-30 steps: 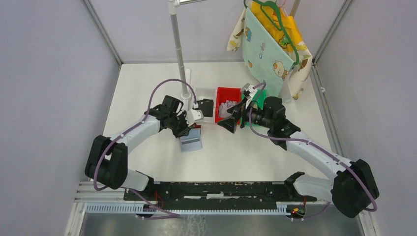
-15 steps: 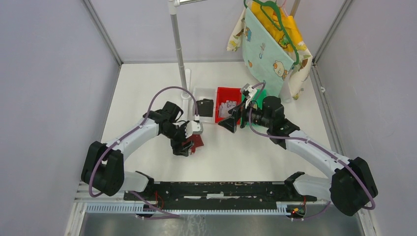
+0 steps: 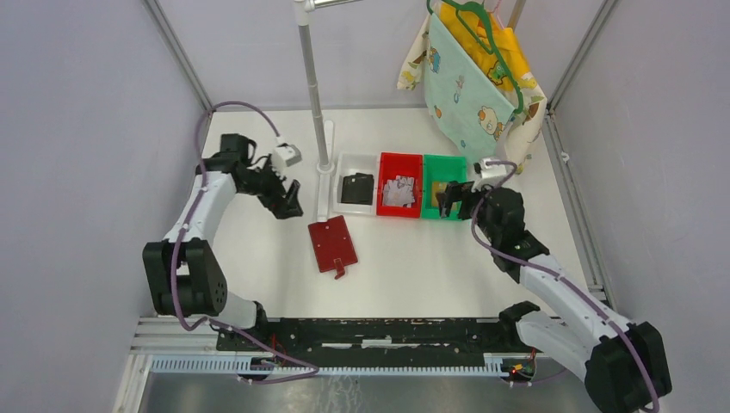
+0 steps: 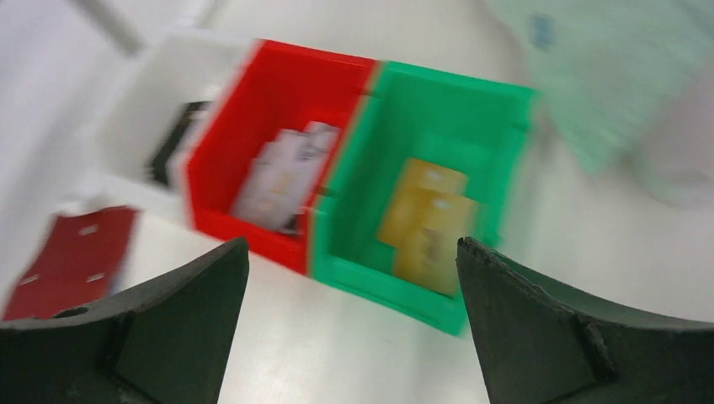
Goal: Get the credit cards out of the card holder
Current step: Reset both arms
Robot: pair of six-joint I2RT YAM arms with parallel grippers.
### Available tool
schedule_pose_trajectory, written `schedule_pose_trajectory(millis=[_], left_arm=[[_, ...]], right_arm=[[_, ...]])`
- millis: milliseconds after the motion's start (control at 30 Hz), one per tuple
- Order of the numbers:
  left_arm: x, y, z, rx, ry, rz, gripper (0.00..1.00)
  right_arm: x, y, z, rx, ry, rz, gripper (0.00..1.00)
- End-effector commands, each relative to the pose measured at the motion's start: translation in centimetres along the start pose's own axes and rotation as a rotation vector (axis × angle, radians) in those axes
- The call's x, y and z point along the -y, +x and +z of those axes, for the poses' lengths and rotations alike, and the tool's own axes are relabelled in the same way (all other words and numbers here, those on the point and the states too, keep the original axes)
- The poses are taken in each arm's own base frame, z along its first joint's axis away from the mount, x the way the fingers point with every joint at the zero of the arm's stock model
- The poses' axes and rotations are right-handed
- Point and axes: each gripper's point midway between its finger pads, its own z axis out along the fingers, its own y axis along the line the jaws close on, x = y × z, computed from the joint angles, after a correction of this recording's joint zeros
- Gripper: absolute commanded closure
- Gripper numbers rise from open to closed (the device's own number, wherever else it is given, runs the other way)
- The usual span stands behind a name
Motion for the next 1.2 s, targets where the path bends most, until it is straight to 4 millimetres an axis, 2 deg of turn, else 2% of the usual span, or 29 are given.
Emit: schedule_pose_trajectory(millis=[0,67,200,367,433,533,567,633,800,867,967,1067,1167], left_arm=[[-6.2,-0.3,-3.3,0.153,-0.211,-0.194,0.00],[-7.8,0.9,-3.9,0.196,-0.287,-0.247,0.00],[-10.6,2.4,-4.8,0.331,-0.411,-0.353,0.00],[-13.4,4.4,-4.4,0.439,-0.576,-0.443,0.00],[-13.8,4.7,-4.2,0.493,-0.619,-0.458,0.00],[-13.7,4.6,-4.1,0.585,-0.656,-0.445,0.00],[-13.6,4.6,-4.0,0.614,-0.666,-0.440,0.00],[-13.4,4.6,-4.1,0.668,-0.688,-0.434,0.00],[-13.6,5.4,-3.8,0.741,-0.739,-0.446,0.00],[-13.6,5.7,-3.9,0.768,-0.765,-0.436,0.00],[-13.3,5.2,-4.6,0.838,-0.800,-0.402,0.00],[-13.9,5.5,-4.8,0.828,-0.843,-0.417,0.00],[-13.0,6.0,-4.8,0.871,-0.902,-0.355,0.00]], right_arm=[[11.0,0.6,-4.5,0.146,0.572,-0.023,0.02],[14.1,1.5,-7.2,0.218,0.751,-0.020,0.02],[17.5,3.3,-11.6,0.353,0.965,-0.031,0.02],[20.5,5.7,-12.5,0.270,1.095,-0.017,0.02],[21.2,6.4,-12.9,0.285,1.115,0.001,0.02],[21.7,6.9,-13.5,0.304,1.118,-0.026,0.02],[21.9,7.9,-13.8,0.285,1.122,-0.038,0.02],[22.1,8.6,-13.9,0.276,1.113,-0.052,0.02],[21.8,9.0,-14.0,0.275,1.065,-0.128,0.02],[21.6,9.1,-13.8,0.275,1.037,-0.145,0.02],[21.1,9.1,-13.2,0.277,0.989,-0.166,0.02],[20.6,8.7,-12.1,0.278,0.933,-0.206,0.02],[20.1,8.7,-11.2,0.257,0.879,-0.234,0.02]])
